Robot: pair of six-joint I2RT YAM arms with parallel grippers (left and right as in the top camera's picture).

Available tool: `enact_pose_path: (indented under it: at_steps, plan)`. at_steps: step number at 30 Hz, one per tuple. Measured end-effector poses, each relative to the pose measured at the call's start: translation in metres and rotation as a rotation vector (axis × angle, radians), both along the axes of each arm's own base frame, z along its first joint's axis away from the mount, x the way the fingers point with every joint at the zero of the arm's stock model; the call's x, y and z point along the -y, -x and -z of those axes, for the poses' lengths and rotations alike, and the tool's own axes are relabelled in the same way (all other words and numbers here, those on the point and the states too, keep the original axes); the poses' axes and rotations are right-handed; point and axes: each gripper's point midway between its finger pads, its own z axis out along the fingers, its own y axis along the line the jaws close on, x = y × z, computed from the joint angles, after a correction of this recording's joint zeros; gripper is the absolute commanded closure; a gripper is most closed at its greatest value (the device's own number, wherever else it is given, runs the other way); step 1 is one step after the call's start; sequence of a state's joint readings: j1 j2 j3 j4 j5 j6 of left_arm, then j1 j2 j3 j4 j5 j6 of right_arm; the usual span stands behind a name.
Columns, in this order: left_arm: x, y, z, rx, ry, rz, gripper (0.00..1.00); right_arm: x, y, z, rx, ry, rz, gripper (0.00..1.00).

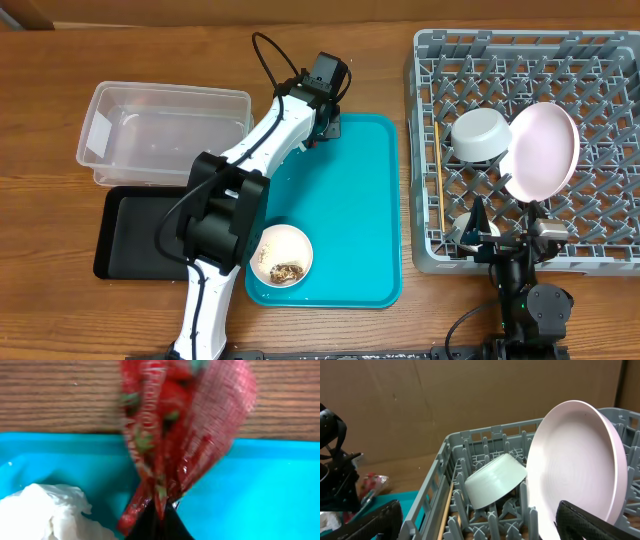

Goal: Sort waste into correct bins and load items into the dishwasher
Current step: 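Drop the red wrapper into the clear plastic bin, then grasp the white tissue on the teal tray with the left gripper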

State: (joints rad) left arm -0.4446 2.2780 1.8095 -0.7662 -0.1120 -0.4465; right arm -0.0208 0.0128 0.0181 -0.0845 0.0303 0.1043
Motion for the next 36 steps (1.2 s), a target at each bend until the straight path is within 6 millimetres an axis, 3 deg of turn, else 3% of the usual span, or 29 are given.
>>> enact_pose_path:
  at_steps: [6, 8, 11, 14, 17, 20, 23, 25, 26, 27, 30, 32, 36]
  plan:
    - [0.001, 0.018, -0.008, -0.097, 0.013, 0.011, 0.96, 0.000, 0.000, 0.000, 0.000, 0.000, 0.000, 0.00]
    - [-0.002, 0.025, -0.021, -0.134, 0.007, 0.002, 0.96, 0.000, 0.000, 0.000, 0.000, 0.000, 0.000, 0.00]
    - [-0.015, 0.035, -0.057, -0.155, -0.001, -0.037, 0.96, 0.000, 0.000, 0.000, 0.001, 0.000, 0.000, 0.00]
    - [-0.046, 0.043, -0.102, -0.126, -0.026, -0.133, 0.96, 0.000, 0.000, 0.000, 0.001, 0.000, 0.000, 0.00]
    - [-0.096, 0.057, -0.149, -0.088, -0.051, -0.303, 0.96, 0.000, 0.000, 0.000, 0.001, 0.000, 0.000, 0.00]
    - [-0.141, 0.065, -0.175, -0.060, -0.057, -0.458, 0.96, 0.000, 0.000, 0.000, 0.000, 0.000, 0.000, 0.00]
    - [-0.176, 0.066, -0.178, -0.058, -0.061, -0.597, 0.96, 0.000, 0.000, 0.000, 0.001, 0.000, 0.000, 0.00]
    - [-0.188, 0.064, -0.172, -0.064, -0.058, -0.645, 0.52, 0.000, 0.000, 0.000, 0.001, 0.000, 0.000, 0.00]
    - [-0.189, 0.061, -0.168, -0.066, -0.048, -0.658, 0.35, 0.000, 0.000, 0.000, 0.001, 0.000, 0.000, 0.00]
    - [-0.188, 0.058, -0.166, -0.063, -0.033, -0.659, 0.32, 0.000, 0.000, 0.000, 0.000, 0.000, 0.000, 0.00]
    - [-0.178, 0.052, -0.164, -0.062, 0.016, -0.647, 0.32, 0.000, 0.000, 0.000, 0.000, 0.000, 0.000, 0.00]
    - [-0.168, 0.047, -0.165, -0.048, 0.035, -0.615, 0.27, 0.000, 0.000, 0.000, 0.000, 0.000, 0.000, 0.00]
    - [-0.131, 0.039, -0.169, 0.009, 0.009, -0.468, 0.22, 0.000, 0.000, 0.000, 0.001, 0.000, 0.000, 0.00]
